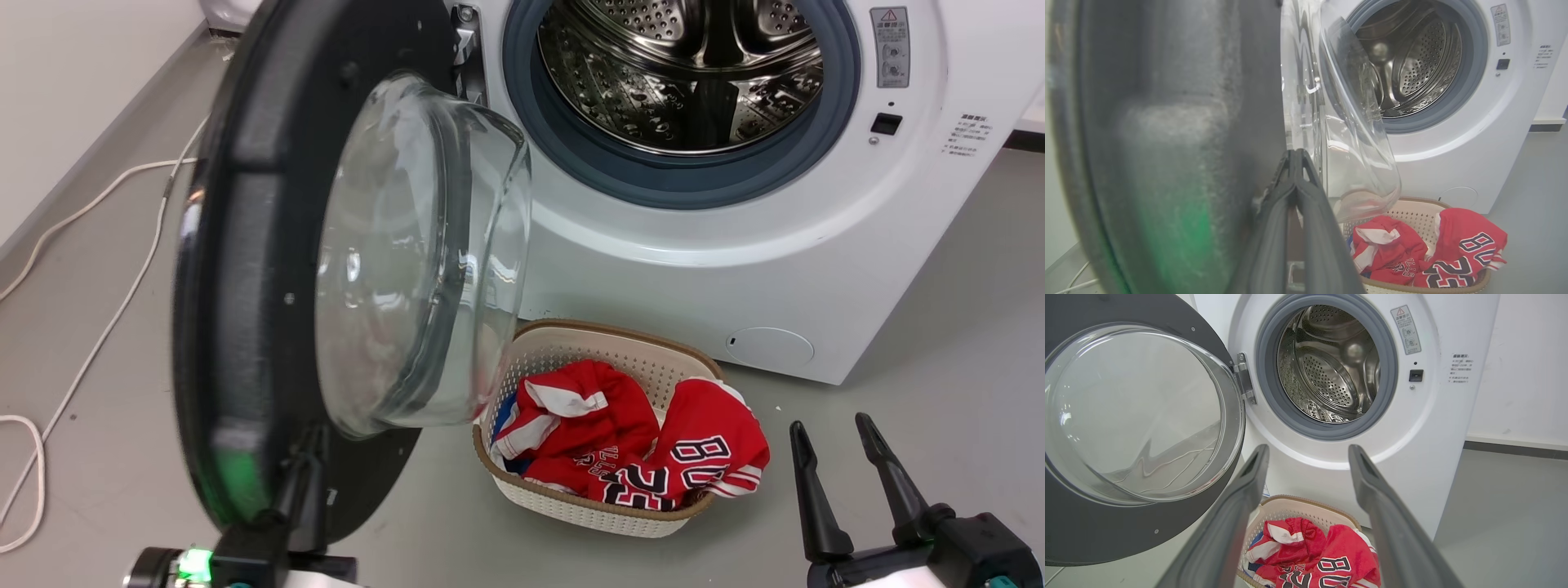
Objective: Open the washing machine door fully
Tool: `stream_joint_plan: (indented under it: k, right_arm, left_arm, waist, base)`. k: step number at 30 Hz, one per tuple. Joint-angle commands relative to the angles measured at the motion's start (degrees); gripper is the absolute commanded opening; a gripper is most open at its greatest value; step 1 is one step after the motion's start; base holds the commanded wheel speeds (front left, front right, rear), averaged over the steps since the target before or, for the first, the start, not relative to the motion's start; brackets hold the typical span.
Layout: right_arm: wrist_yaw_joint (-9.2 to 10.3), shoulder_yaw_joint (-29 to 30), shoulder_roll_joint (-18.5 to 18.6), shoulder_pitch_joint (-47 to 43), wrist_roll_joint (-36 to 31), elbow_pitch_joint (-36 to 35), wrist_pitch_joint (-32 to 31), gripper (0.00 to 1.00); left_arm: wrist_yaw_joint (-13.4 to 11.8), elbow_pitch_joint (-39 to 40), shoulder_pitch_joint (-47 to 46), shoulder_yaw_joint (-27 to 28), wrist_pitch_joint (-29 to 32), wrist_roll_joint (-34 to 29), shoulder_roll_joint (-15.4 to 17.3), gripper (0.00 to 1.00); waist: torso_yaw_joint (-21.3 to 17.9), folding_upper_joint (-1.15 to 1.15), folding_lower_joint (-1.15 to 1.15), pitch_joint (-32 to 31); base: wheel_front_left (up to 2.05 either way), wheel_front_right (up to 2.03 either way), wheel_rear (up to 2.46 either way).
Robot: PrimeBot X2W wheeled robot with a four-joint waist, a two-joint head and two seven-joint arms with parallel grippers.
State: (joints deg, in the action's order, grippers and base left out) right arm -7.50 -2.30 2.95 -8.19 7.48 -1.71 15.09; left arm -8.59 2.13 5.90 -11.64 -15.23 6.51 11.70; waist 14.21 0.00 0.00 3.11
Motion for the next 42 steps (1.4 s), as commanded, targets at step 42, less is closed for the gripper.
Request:
stream_joint_plan:
  k: [42]
  right_arm:
    - [0.02, 1.1, -0.1, 5.3, -3.5, -1.1, 0.1, 1.0]
  left_arm:
    - [4.8, -20.3, -20.2, 32.7, 0.1, 4.3, 2.8, 0.0]
  waist:
    - [-1.9, 0.0, 0.0, 9.4]
  base:
    - [0.0, 0.0, 0.0]
